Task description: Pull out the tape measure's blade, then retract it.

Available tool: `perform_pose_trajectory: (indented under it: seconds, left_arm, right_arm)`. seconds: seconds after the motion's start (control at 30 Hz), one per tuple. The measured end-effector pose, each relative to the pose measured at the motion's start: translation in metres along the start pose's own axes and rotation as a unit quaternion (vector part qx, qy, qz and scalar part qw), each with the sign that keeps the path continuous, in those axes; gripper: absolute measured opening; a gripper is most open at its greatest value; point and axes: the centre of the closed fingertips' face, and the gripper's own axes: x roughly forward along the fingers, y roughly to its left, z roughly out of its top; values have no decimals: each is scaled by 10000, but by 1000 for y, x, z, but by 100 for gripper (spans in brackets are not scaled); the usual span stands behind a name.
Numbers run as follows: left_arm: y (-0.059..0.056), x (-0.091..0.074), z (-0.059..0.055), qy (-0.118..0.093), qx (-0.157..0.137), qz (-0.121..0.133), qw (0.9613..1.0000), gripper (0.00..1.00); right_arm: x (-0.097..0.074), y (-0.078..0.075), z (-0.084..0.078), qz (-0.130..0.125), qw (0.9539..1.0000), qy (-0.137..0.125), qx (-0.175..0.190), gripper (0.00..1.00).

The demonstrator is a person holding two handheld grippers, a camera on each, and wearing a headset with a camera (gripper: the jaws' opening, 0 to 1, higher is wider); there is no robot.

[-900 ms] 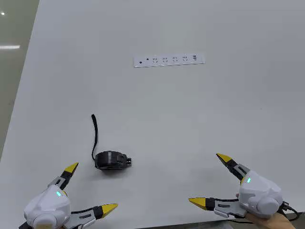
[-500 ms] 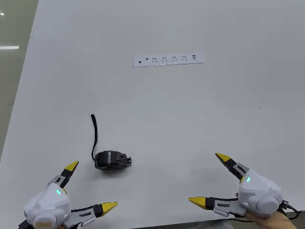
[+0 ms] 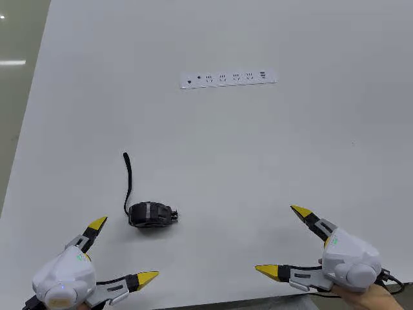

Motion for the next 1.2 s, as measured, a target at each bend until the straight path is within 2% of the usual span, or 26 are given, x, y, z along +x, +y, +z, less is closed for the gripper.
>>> perform_pose_trajectory:
  seconds: [0.37,0.67,1.2]
  left_arm:
    - [2,0,1,65,139,-46,9999,93]
    - [9,5,-2,165,331,-140,9992,87]
    - [23,18,0,470,800,-455,9946,75]
  right_arm:
    - [2,0,-3,85,9998,114,-101,92]
    - [6,-1,-1,231,9992,224,-248,87]
    - [23,-4,7,591,9958,384,-587,78]
